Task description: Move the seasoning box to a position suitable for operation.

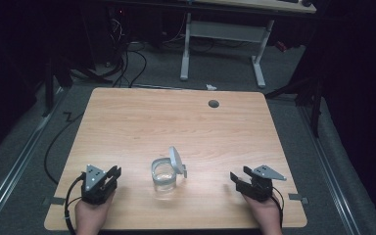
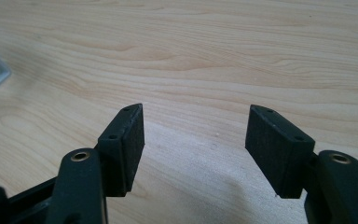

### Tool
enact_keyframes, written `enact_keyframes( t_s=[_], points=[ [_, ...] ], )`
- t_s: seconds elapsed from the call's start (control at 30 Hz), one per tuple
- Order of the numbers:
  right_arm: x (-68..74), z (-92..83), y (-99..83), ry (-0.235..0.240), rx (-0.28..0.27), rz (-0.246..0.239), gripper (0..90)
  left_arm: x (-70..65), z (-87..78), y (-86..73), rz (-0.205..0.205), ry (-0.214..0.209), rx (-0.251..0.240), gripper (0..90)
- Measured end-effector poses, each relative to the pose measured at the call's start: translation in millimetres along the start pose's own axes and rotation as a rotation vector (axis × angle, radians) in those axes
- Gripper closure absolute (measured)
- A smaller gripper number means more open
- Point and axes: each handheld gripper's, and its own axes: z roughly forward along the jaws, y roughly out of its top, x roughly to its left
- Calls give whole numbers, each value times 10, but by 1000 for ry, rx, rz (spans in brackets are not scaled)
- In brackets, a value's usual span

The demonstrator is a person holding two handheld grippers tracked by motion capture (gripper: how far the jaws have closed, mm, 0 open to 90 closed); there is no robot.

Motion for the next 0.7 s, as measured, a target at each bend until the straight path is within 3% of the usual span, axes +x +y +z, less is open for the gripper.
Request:
enact_keyframes(
  t_s=[0.1,0.33,0.47,0.7],
  points=[
    [24,1,-5,-4,-5,-5,408,44,33,-9,-17,-10,12,827],
    [40,10,-10,4,2,-29,374,41,50,-131,-10,-13,54,852],
    [76,-20,-23,25,-10,-40,595,-1,53,-171,-15,-28,76,897],
    [167,-31,-19,70,-20,-65,762,-87,63,-248,4,-47,89,900]
  ],
)
